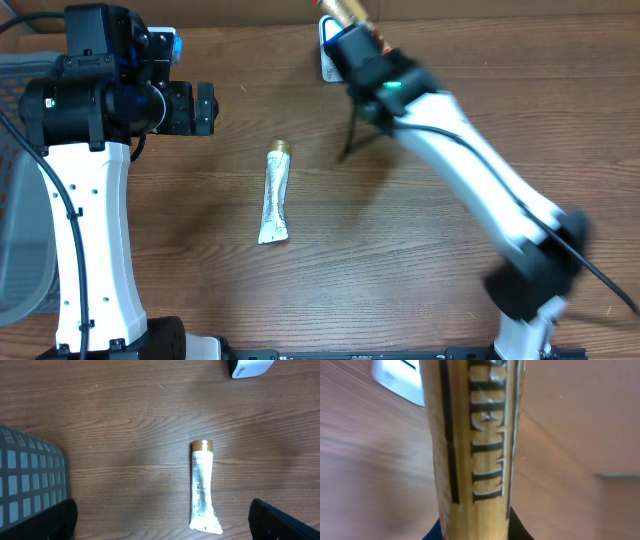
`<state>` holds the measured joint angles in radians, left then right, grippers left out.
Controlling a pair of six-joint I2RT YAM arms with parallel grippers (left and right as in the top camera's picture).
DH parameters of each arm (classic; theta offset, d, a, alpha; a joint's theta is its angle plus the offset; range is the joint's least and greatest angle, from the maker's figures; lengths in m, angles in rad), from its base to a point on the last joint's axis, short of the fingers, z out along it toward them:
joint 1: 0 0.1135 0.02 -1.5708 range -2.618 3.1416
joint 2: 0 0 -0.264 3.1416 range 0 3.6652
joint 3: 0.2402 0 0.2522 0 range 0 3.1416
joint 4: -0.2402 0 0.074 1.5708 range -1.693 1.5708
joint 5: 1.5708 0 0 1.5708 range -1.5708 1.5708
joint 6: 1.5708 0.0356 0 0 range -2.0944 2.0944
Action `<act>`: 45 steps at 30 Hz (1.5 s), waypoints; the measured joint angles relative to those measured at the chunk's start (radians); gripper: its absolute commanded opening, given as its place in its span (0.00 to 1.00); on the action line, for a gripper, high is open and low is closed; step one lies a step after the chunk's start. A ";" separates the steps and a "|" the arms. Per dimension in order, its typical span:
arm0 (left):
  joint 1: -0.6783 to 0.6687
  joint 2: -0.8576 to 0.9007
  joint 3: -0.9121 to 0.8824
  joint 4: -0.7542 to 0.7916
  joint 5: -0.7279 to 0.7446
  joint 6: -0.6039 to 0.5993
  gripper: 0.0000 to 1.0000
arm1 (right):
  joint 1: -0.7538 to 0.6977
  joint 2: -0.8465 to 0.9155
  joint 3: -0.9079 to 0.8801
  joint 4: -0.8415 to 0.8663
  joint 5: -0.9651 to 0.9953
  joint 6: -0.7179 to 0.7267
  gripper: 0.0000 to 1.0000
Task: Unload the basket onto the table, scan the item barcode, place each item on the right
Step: 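Hold the snack bag in front of the white scanner, then carry the snack bag right and release it beside the packets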
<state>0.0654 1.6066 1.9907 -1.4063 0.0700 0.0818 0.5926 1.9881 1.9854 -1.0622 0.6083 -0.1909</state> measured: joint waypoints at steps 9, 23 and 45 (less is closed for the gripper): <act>0.000 0.000 0.000 0.000 0.000 0.000 1.00 | -0.306 -0.405 0.014 -0.358 -0.590 0.252 0.04; 0.000 0.000 0.000 0.000 0.000 0.000 1.00 | -0.954 -0.303 -0.586 -0.042 -1.270 0.248 0.04; 0.000 0.000 0.000 0.000 0.000 0.000 1.00 | -1.010 -0.227 -0.771 -0.053 -1.360 0.216 0.67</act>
<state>0.0654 1.6066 1.9907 -1.4059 0.0700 0.0818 -0.4171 1.7607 1.2148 -1.1149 -0.7517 0.0246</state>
